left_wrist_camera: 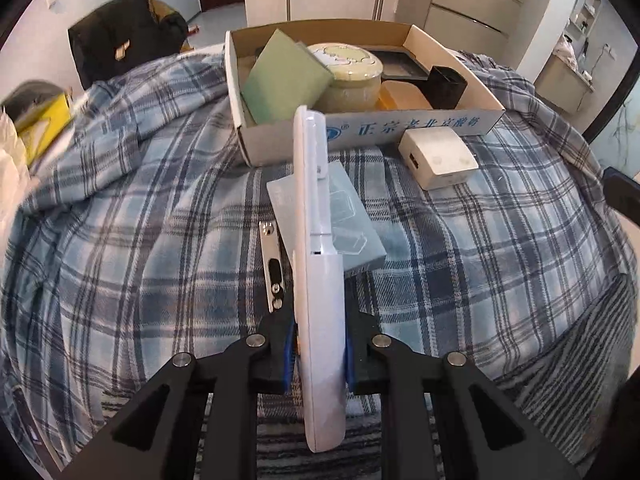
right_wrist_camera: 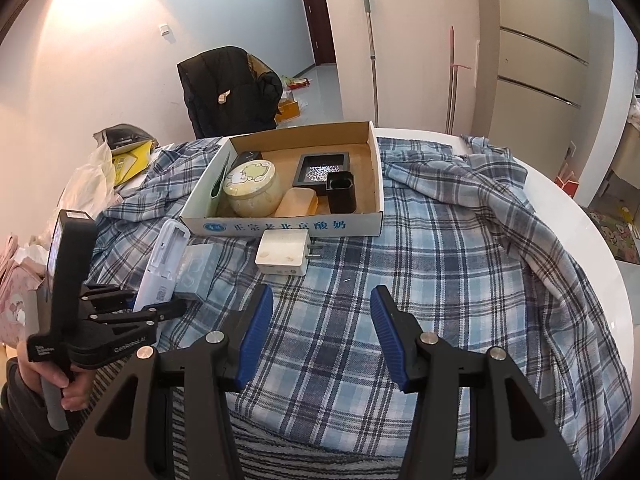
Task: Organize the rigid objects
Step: 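Lift the white long case with the left gripper, then grasp the white plug block with the right gripper while the left gripper holds the white case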
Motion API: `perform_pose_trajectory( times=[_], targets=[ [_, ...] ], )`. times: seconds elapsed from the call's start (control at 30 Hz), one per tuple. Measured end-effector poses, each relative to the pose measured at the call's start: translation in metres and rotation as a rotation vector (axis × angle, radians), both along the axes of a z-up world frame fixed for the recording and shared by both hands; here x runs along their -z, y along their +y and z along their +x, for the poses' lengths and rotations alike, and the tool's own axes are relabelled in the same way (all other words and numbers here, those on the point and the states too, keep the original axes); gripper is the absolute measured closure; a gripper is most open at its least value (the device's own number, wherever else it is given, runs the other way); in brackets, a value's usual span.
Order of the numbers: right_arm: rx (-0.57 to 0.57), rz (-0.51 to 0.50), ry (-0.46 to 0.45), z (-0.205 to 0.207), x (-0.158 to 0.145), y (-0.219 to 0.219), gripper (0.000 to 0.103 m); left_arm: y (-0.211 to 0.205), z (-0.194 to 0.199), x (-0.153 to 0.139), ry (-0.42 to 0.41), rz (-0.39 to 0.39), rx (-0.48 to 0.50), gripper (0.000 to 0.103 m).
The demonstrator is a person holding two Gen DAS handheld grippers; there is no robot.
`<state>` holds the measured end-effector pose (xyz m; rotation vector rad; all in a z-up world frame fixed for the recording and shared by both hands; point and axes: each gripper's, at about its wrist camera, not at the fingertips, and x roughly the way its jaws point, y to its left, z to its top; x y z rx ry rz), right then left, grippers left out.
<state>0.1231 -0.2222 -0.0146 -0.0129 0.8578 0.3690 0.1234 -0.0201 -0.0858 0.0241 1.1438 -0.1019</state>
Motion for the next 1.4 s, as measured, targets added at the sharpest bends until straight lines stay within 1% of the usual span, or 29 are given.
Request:
perform_pose_trajectory(
  times=[0.1,0.2,0.23,0.3,0.43,0.5,0.57,0.63,0.77,0.87,0.93,1.0,1.07,1.1,1.23,1.33,1.4],
  targets=[
    [0.003,0.003,-0.004,0.000,0.000,-0.002,0.053,-0.002,0.000,0.001,-0.011,0.015,0.000,0.085],
    [0.009,-0.004,-0.004,0.000,-0.001,-0.002,0.053,0.001,-0.002,0.000,-0.026,-0.002,-0.012,0.085],
    [0.012,-0.007,-0.003,0.000,-0.002,-0.002,0.053,0.003,-0.003,-0.004,-0.043,-0.018,-0.011,0.085],
    [0.014,-0.015,-0.007,0.000,-0.004,-0.002,0.053,0.006,-0.008,-0.015,-0.101,-0.047,-0.015,0.085],
    [0.018,-0.042,-0.025,-0.002,-0.012,0.003,0.053,0.011,-0.022,-0.039,-0.250,-0.096,-0.005,0.085],
    [0.018,-0.055,-0.037,-0.002,-0.015,0.007,0.053,0.013,-0.027,-0.044,-0.312,-0.095,-0.010,0.085],
    [0.019,-0.071,-0.040,0.002,-0.016,0.012,0.053,0.015,-0.029,-0.048,-0.374,-0.085,-0.036,0.085],
    [0.010,-0.070,-0.017,0.010,-0.014,0.019,0.053,0.018,-0.029,-0.047,-0.408,-0.077,-0.061,0.085],
    [-0.026,-0.045,0.061,0.030,-0.003,0.039,0.053,0.027,-0.027,-0.046,-0.421,-0.111,-0.095,0.085],
    [-0.034,-0.068,0.099,0.045,0.010,0.056,0.053,0.031,-0.027,-0.046,-0.427,-0.125,-0.118,0.085],
    [-0.050,-0.085,0.129,0.057,0.020,0.067,0.053,0.032,-0.029,-0.045,-0.430,-0.116,-0.130,0.085],
    [-0.033,-0.097,0.177,0.071,0.033,0.072,0.053,0.032,-0.030,-0.043,-0.430,-0.105,-0.137,0.085],
    [-0.009,-0.081,0.239,0.086,0.045,0.073,0.053,0.033,-0.030,-0.043,-0.426,-0.115,-0.133,0.085],
    [-0.008,-0.073,0.252,0.091,0.048,0.074,0.053,0.034,-0.030,-0.043,-0.427,-0.117,-0.137,0.085],
    [-0.003,-0.090,0.240,0.099,0.051,0.079,0.053,0.036,-0.030,-0.041,-0.416,-0.134,-0.136,0.085],
    [-0.019,-0.033,0.245,0.105,0.051,0.079,0.053,0.035,-0.029,-0.040,-0.406,-0.136,-0.128,0.085],
    [-0.025,-0.009,0.234,0.109,0.051,0.078,0.053,0.035,-0.031,-0.041,-0.415,-0.141,-0.126,0.085]
  ],
)
